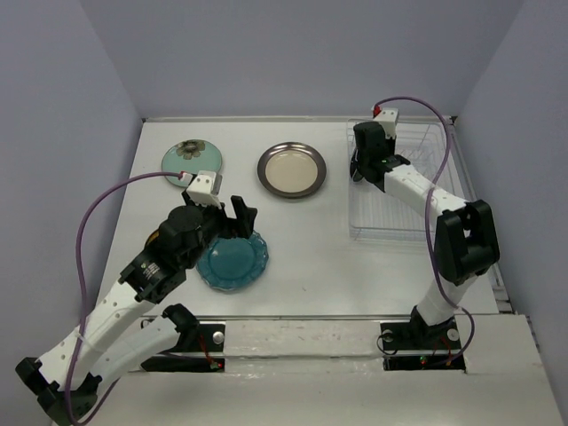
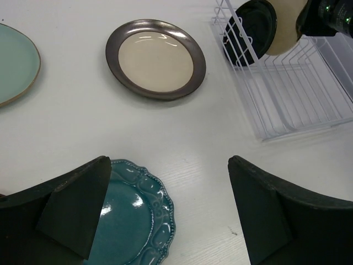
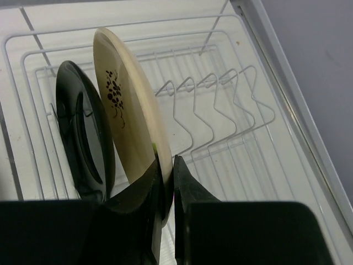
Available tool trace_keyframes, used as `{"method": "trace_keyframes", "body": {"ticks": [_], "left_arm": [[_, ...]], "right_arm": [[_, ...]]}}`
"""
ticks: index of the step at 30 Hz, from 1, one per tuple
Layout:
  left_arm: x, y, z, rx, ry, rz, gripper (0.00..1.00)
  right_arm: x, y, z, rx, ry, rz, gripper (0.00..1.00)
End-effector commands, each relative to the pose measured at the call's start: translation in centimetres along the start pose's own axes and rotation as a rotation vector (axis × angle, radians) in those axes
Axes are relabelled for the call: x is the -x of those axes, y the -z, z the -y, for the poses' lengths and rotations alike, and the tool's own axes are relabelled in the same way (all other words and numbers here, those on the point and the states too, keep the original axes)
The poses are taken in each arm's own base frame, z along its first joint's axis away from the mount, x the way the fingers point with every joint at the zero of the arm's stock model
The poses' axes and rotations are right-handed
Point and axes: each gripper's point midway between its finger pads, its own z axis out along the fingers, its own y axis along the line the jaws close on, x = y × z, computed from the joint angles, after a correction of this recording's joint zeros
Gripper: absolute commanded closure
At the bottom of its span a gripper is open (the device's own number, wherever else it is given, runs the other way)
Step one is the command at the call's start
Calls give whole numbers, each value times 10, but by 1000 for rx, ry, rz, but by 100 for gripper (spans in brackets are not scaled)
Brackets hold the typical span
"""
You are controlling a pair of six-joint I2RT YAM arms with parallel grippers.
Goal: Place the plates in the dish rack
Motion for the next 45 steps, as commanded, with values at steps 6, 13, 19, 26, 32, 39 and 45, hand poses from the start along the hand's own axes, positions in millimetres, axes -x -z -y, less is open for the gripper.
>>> {"method": "trace_keyframes", "body": {"ticks": [6,13,19,26,32,39,45], "left_arm": [[4,-4,-1,-3,-12,20,1],[3,-7,-3,1,-10,11,1],[6,-9,-7,10,4,21,1],[7,-11,-15,40,19,25,1],[7,-12,-20,60,27,27,1],[7,-12,-23,72,30,29,1],[7,-12,-20,57,31,27,1]], "right_arm": [[24,3,1,-5,-104,31,55],[62,35,19,80,-170,96,43],[85,92,-14,492,-288,109,57],[54,186,-118,1089,-261,-39,75],[0,267,-199,1367,-168,-163,63],[-82,294,-249,1499,-169,-388,30],[-144,315,-265,1561,-194,-580,28]]}}
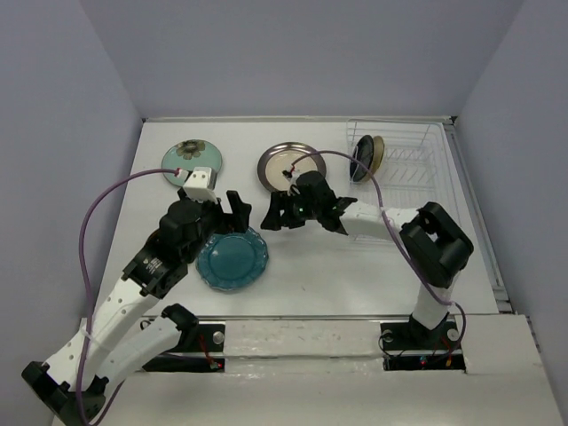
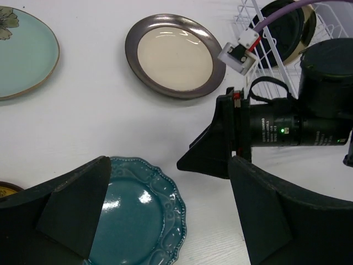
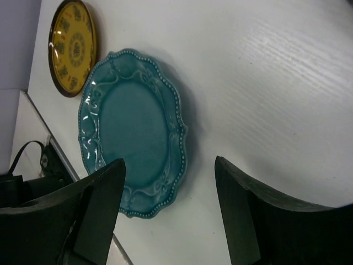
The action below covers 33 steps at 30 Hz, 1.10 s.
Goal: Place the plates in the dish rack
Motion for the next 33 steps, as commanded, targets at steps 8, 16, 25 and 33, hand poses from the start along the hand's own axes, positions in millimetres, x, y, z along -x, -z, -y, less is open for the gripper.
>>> {"method": "trace_keyframes", "body": {"ticks": [8,16,25,33], "left_arm": [[15,1,4,-26,16,58,1],[15,1,6,-33,15,59,1],[15,1,5,-32,15,59,1],[17,4,5,-34,19,70,1]], "right_arm": [[-75,-45,-17,232,-202,-134,34],[-100,-62,-4,264,-277,-178,53],[-87,-58,-10,270,-275,-136,93],[8,14,-53,253,-86,132,93]]}}
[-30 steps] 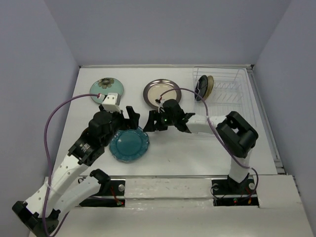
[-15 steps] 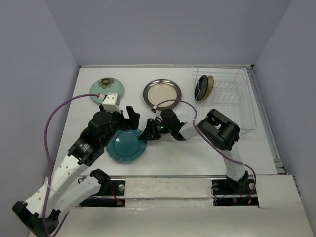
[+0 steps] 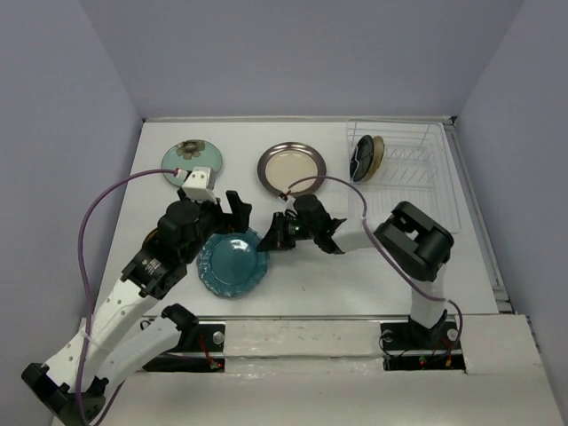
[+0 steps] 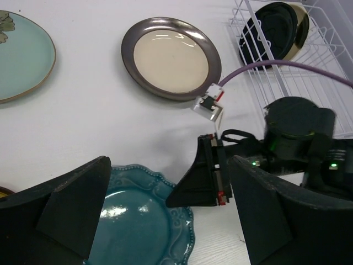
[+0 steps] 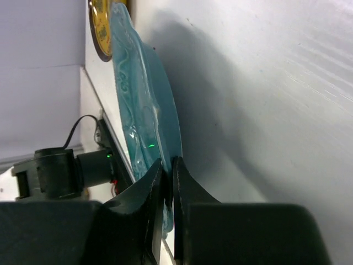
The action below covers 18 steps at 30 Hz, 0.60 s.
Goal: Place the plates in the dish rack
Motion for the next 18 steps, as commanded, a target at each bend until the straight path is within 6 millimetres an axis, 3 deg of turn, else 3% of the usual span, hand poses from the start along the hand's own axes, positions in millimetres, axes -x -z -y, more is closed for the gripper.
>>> {"method": "trace_keyframes", "body": {"ticks": [1,2,3,4,5,6,8,9,13,14,18], "left_arm": [[15,3,3,-21,14,62,1],[16,4,3,-23,15,66,1],[16,4,4,-26,15,67,1],[16,5,4,-27,16,69,1],[17,5,5,-32,19,74,1],[17,5,5,-33,20,72,1],[17,5,5,-34,18,72,1],[16,5,6,-37,18,71,1],[15,4,7,-45,17,65,1],[13,3,7,-46,16,58,1],[14,4,9,-54,16,58,1]], "right_arm": [[73,60,-75,26,256,267,93],[87,74,-74,-24,274,331,93],[103,102,-99,-2,308,411,93],[123,123,-94,-47,305,481,93],[136,152,-115,-31,342,557,93],[157,178,-111,-62,339,633,93],[179,218,-114,-104,337,738,93],[197,257,-117,-124,345,832,93],[235,344,-130,-234,355,1049,93],[250,388,-131,-330,358,1172,93],[268,480,-127,-573,349,1412,93]]}}
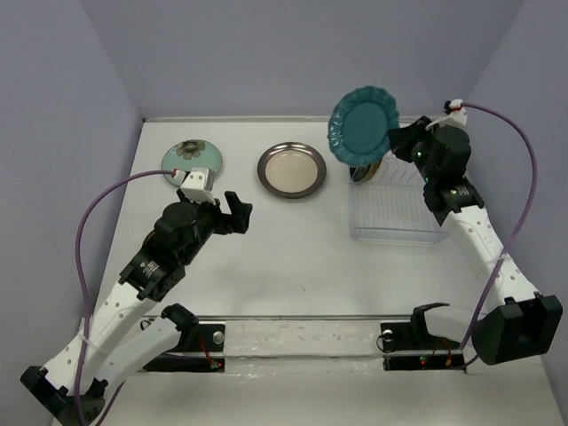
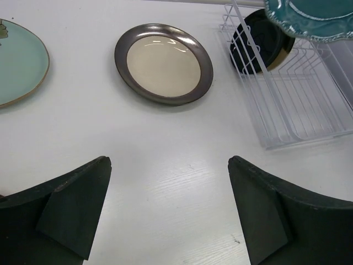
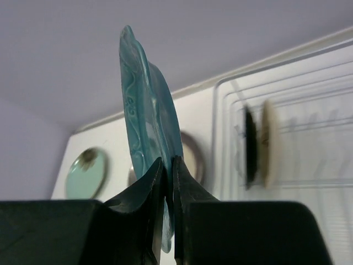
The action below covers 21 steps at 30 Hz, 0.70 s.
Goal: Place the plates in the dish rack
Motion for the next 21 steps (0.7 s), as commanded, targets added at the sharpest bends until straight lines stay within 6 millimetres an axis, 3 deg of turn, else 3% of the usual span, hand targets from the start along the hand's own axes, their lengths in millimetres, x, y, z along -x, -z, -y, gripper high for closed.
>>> {"method": "trace_keyframes", "body": {"ticks": [1,7,10,15,21], "left_arm": [[9,-1,4,-26,8,38,1],[8,0,7,-44,8,34,1],[7,-1,8,-46,6,31,1],[7,-1,8,-49,6,30,1],[5,-3,9,-51,5,23,1]], "right_arm": [[129,38,4,-148,89,373,93],[177,57,61,-484,217,526,93],[185,62,71,-525,234,544,93],[173,46,88,-570,287,493,93],[143,15,111,-585,348,396,93]]}}
